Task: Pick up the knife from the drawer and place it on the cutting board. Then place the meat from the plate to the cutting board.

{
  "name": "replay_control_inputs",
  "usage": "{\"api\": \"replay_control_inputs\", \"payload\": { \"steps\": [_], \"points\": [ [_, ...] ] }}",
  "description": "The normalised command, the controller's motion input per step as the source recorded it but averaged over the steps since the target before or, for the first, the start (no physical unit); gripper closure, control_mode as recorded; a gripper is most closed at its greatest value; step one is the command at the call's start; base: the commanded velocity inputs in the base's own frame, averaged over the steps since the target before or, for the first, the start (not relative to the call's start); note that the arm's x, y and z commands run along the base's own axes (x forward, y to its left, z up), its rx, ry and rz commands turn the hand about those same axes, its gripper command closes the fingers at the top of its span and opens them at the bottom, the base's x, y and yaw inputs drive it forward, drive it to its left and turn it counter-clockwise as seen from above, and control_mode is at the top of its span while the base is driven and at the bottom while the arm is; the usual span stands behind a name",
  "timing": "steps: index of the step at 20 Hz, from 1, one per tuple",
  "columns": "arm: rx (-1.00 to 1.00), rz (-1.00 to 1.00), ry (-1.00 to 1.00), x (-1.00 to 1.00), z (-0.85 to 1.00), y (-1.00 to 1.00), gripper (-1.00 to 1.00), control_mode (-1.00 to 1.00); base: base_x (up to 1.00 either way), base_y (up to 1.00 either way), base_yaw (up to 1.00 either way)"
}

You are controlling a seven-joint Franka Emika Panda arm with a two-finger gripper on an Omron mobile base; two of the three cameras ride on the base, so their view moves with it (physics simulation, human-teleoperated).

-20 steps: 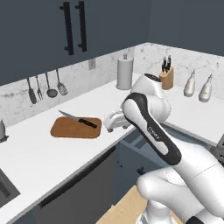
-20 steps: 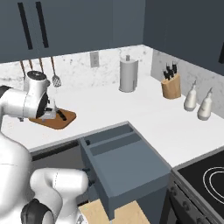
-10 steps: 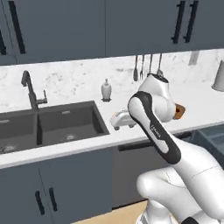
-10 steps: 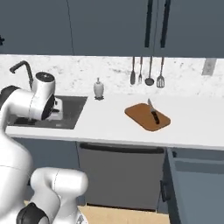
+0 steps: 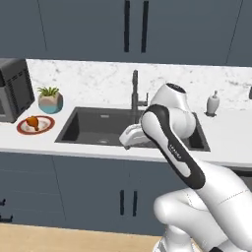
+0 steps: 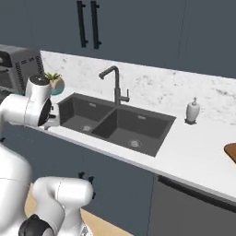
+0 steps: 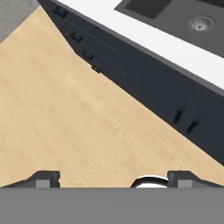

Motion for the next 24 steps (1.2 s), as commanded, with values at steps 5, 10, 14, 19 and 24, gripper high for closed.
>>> {"api": "replay_control_inputs", "payload": {
  "steps": [5,10,14,19,24],
  "points": [
    [0.00,0.00,0.00,0.00,0.00,0.00,-1.00,1.00,1.00,1.00,-0.22],
    [0.00,0.00,0.00,0.00,0.00,0.00,-1.00,1.00,0.76,1.00,-0.32],
    [0.00,0.00,0.00,0.00,0.00,0.00,-1.00,1.00,0.13,1.00,-0.32],
    [0.00,0.00,0.00,0.00,0.00,0.00,-1.00,1.00,0.00,1.00,-0.31],
    [-0.11,-0.19,0.00,0.39,-0.13,0.07,-1.00,-1.00,0.23,0.36,-0.14]
  ]
}}
